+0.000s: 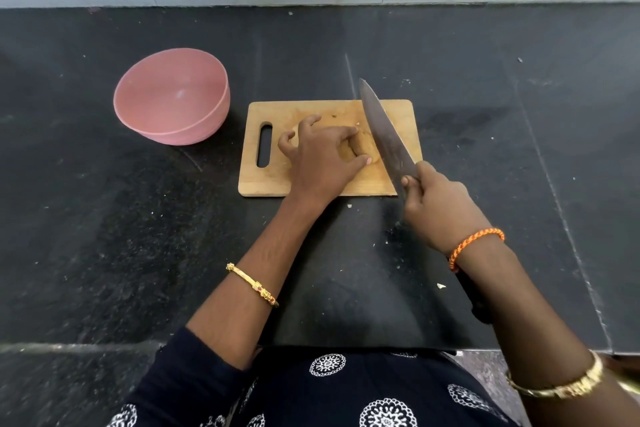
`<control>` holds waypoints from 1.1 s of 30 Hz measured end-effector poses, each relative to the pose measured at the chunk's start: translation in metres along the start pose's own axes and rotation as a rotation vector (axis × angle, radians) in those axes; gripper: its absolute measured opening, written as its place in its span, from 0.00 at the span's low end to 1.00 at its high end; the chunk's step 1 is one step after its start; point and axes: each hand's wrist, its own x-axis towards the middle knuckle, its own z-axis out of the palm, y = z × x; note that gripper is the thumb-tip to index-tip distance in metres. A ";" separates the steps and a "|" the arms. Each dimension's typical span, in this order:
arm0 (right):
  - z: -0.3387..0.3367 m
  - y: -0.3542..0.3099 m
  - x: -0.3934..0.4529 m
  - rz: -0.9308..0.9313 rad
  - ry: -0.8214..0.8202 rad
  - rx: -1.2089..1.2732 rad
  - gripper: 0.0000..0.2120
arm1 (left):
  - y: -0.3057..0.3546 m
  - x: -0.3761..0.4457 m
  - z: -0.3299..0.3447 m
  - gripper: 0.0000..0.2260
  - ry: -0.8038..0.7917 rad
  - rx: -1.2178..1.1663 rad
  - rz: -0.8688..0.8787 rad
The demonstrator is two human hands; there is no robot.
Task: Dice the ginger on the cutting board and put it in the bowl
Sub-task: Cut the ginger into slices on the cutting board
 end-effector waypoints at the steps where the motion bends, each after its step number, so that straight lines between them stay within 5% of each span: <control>1: 0.001 0.001 0.002 0.006 -0.004 0.013 0.09 | 0.000 0.000 0.001 0.19 -0.003 0.000 0.005; 12: 0.008 0.004 -0.002 -0.002 -0.010 0.128 0.16 | 0.001 0.014 -0.015 0.21 -0.092 0.169 0.074; 16: 0.011 0.000 -0.001 -0.025 -0.052 0.083 0.10 | 0.001 0.011 -0.019 0.20 -0.152 0.303 0.088; 22: 0.012 -0.011 0.011 -0.015 -0.087 0.011 0.07 | 0.001 0.002 -0.019 0.26 -0.027 0.370 0.005; 33: -0.002 -0.027 0.026 0.006 -0.261 -0.138 0.13 | -0.004 0.012 -0.017 0.18 -0.065 0.192 -0.023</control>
